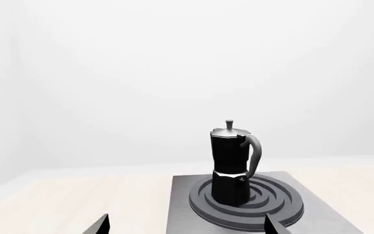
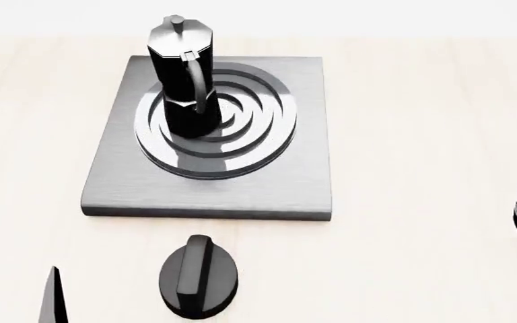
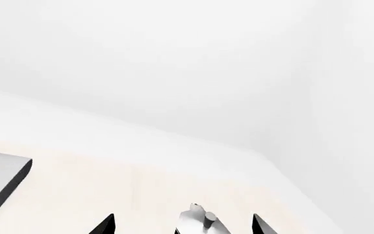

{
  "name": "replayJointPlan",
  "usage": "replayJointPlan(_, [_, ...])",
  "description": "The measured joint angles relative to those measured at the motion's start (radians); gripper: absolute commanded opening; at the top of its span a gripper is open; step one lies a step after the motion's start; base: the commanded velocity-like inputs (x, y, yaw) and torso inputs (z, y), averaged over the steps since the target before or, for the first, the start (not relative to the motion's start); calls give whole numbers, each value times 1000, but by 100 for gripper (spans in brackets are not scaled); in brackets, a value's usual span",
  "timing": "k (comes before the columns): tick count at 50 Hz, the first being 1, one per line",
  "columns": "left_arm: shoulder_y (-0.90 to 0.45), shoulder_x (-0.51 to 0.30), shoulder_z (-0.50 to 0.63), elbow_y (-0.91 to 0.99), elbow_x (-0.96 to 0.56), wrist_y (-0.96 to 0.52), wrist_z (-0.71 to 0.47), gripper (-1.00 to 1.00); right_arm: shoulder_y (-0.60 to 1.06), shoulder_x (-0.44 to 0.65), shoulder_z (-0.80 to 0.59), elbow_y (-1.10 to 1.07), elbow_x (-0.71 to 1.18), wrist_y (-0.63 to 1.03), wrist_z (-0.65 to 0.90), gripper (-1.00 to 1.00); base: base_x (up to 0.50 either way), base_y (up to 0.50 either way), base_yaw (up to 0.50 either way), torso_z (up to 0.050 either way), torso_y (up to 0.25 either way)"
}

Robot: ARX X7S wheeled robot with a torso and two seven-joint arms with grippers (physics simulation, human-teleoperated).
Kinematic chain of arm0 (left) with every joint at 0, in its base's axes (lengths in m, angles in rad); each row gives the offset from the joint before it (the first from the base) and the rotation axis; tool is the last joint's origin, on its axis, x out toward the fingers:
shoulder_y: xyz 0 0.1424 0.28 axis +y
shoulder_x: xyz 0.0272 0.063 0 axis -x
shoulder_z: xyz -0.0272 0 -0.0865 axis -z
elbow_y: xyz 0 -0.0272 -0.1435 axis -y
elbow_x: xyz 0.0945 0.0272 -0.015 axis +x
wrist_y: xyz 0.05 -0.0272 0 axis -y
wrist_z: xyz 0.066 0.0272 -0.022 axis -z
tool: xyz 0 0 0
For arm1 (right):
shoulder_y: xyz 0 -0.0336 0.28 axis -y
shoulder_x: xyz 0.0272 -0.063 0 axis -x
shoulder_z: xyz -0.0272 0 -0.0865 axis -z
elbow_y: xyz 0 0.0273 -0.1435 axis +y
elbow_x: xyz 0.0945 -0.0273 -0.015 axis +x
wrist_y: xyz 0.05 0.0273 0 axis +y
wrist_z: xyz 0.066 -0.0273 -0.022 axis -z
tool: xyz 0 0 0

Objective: Put both moka pots on the stove.

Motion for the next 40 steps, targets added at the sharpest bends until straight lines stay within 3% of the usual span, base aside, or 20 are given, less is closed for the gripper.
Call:
replayJointPlan(16, [-5, -1, 7, -5, 0, 1, -1, 100, 76, 9, 20, 164, 85, 148, -137, 100, 0, 0, 0, 0, 0])
replayJointPlan(40, [-10, -3, 12, -17, -4, 6, -4, 100, 350, -139, -25, 427, 51, 504, -447, 100, 0, 0, 0, 0, 0])
